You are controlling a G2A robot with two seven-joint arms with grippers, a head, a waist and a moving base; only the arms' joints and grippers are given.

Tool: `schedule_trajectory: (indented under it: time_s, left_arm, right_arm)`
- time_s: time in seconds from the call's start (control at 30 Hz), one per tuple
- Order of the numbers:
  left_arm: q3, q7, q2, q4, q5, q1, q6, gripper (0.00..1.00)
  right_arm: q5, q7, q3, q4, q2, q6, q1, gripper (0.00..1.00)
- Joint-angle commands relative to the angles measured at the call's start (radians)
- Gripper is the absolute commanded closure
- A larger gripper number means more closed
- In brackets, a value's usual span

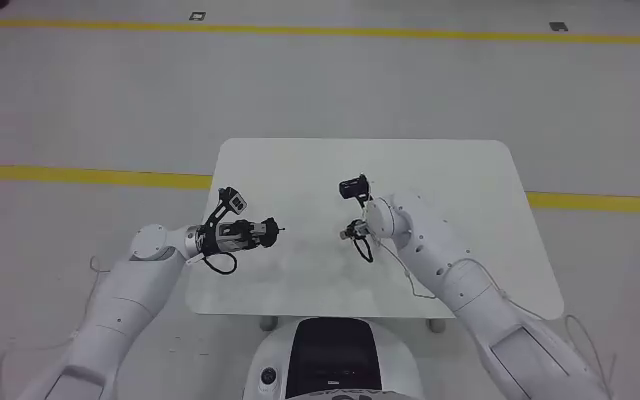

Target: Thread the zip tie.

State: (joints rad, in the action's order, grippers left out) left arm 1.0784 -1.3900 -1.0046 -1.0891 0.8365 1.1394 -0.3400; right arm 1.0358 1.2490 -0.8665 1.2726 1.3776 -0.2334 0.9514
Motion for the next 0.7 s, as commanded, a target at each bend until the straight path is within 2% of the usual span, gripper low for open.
schedule_trajectory:
  time_s: [0.0,0.07,0.33,0.4,0.53,0.57,0.6,0.63,0.67]
  left_arm:
    - [0.000,0.000,0.000,0.000,0.000,0.000,0.000,1.00]
    - [0.000,0.000,0.000,0.000,0.000,0.000,0.000,1.00]
    - [0.000,0.000,0.000,0.000,0.000,0.000,0.000,1.00]
    - [0.000,0.000,0.000,0.000,0.000,0.000,0.000,1.00]
    - [0.000,0.000,0.000,0.000,0.000,0.000,0.000,1.00]
    - [0.000,0.000,0.000,0.000,0.000,0.000,0.000,1.00]
    - [0.000,0.000,0.000,0.000,0.000,0.000,0.000,1.00]
    - [0.000,0.000,0.000,0.000,0.000,0.000,0.000,1.00]
    - [0.000,0.000,0.000,0.000,0.000,0.000,0.000,1.00]
  right_arm:
    - [0.021,0.014,-0.003,0.015,-0.004,0.013,0.003,0.00]
    - [0.054,0.033,0.002,0.030,-0.008,0.040,0.004,0.00]
    - [0.054,0.026,0.000,0.031,-0.008,0.041,0.007,0.00]
    - [0.047,0.000,-0.017,0.032,-0.012,0.058,0.019,0.00]
    - [0.072,0.013,-0.034,0.057,-0.019,0.061,0.029,0.00]
    - [0.078,0.017,-0.037,0.063,-0.020,0.058,0.032,0.14]
    - [0.086,0.020,-0.040,0.069,-0.021,0.053,0.034,0.41]
    - [0.096,0.021,-0.043,0.076,-0.022,0.044,0.037,0.49]
    - [0.100,0.023,-0.045,0.081,-0.022,0.041,0.040,0.52]
